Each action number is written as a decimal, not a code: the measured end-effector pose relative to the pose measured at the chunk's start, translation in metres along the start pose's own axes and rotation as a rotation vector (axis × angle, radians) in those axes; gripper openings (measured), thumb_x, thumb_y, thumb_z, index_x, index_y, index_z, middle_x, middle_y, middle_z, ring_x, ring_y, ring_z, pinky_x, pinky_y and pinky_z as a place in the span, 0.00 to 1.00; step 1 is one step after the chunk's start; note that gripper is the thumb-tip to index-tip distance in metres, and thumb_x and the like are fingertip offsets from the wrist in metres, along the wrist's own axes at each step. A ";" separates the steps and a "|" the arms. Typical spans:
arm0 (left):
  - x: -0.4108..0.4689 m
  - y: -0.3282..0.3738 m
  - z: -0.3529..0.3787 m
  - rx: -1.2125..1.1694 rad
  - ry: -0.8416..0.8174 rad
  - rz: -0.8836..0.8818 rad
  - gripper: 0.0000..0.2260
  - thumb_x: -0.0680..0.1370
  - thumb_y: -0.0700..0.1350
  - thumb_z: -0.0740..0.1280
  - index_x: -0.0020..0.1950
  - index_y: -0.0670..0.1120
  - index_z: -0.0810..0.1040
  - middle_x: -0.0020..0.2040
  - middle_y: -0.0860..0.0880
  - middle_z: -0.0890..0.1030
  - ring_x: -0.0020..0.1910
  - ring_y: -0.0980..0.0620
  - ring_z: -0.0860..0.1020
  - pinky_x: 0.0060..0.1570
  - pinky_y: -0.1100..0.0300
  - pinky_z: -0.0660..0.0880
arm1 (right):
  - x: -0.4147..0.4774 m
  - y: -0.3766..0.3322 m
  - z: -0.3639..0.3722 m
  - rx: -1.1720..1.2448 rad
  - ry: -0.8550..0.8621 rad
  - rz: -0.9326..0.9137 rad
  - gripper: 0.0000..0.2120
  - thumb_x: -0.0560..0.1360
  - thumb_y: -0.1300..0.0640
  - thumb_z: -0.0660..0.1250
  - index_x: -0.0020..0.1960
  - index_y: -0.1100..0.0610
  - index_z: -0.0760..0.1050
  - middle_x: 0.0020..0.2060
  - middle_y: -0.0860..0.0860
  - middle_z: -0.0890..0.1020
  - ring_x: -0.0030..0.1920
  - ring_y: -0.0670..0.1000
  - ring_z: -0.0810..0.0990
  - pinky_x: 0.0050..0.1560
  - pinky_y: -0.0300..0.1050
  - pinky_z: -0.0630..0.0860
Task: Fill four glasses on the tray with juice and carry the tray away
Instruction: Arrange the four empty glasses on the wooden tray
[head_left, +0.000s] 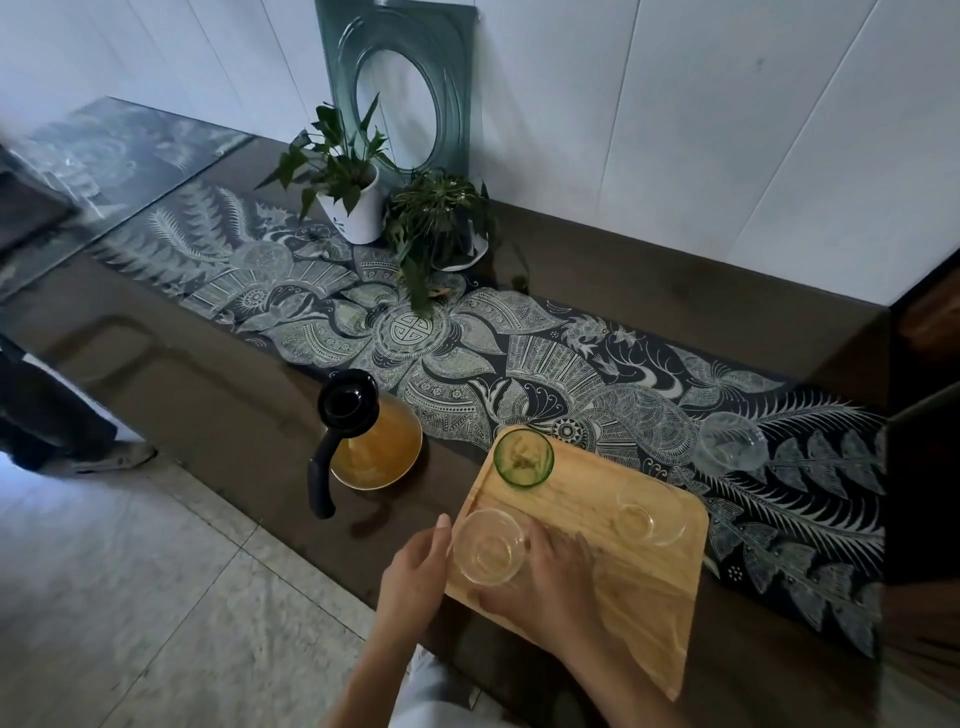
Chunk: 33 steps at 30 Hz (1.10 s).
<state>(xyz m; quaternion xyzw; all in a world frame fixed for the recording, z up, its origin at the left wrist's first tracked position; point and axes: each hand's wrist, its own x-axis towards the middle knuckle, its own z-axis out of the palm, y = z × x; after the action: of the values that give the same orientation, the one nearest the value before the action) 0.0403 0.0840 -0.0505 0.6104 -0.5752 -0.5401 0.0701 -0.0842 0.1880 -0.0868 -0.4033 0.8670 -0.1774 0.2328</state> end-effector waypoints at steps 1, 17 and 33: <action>-0.003 0.005 -0.002 0.004 0.042 0.051 0.11 0.82 0.62 0.59 0.49 0.59 0.77 0.45 0.62 0.79 0.47 0.63 0.77 0.50 0.58 0.73 | -0.003 0.002 -0.009 0.045 0.010 -0.012 0.52 0.55 0.20 0.64 0.71 0.50 0.68 0.59 0.44 0.79 0.62 0.49 0.75 0.69 0.52 0.63; 0.006 0.183 0.179 0.211 -0.493 0.437 0.29 0.82 0.65 0.56 0.68 0.46 0.79 0.63 0.48 0.82 0.62 0.50 0.78 0.65 0.52 0.73 | 0.055 0.190 -0.170 0.138 0.363 0.420 0.56 0.65 0.37 0.78 0.81 0.54 0.51 0.77 0.56 0.61 0.77 0.56 0.57 0.72 0.59 0.61; 0.038 0.186 0.276 0.379 -0.577 0.265 0.29 0.83 0.64 0.54 0.71 0.44 0.76 0.66 0.45 0.80 0.68 0.44 0.75 0.67 0.43 0.71 | 0.093 0.242 -0.129 0.399 0.331 0.482 0.31 0.60 0.46 0.83 0.56 0.50 0.71 0.50 0.45 0.79 0.51 0.49 0.78 0.50 0.46 0.75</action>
<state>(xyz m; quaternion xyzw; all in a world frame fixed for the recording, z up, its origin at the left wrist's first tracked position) -0.2900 0.1416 -0.0533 0.3556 -0.7350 -0.5601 -0.1400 -0.3564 0.2783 -0.1240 -0.0997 0.9115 -0.3461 0.1985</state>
